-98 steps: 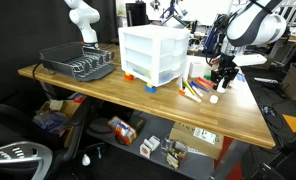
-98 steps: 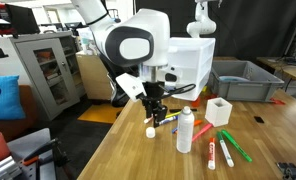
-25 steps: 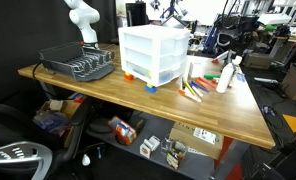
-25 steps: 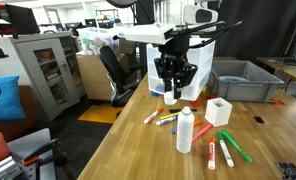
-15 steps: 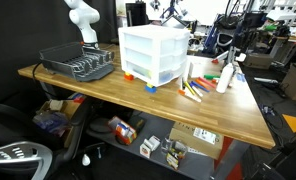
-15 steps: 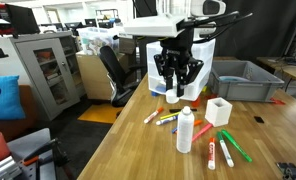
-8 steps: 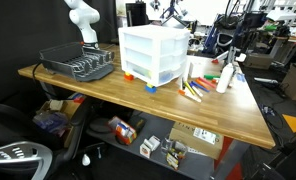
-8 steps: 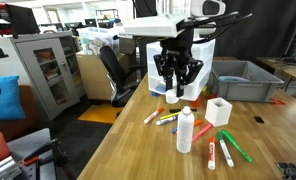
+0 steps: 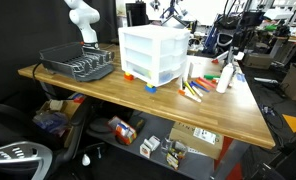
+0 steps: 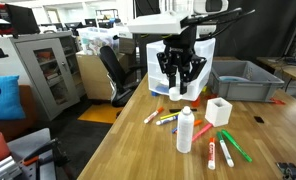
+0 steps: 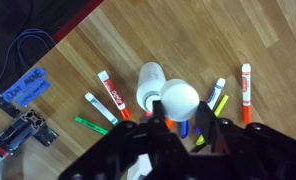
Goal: Pick up the lid from the table and close the bottle
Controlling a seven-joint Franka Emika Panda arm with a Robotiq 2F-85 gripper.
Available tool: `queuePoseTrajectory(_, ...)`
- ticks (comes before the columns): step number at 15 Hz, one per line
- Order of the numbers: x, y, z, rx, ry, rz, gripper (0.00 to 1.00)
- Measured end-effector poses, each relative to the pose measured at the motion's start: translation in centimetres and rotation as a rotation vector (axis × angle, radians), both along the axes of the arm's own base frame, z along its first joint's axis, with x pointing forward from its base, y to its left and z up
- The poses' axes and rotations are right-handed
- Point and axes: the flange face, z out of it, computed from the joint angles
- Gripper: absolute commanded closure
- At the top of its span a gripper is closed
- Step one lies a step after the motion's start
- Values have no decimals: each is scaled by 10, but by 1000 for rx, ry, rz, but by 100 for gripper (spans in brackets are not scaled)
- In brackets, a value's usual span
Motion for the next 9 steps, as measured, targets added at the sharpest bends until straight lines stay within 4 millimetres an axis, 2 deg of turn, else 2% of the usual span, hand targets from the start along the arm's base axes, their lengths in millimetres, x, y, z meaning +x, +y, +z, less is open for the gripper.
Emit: queuePoseTrajectory(9,34,-3,-21,-9,17,10,88)
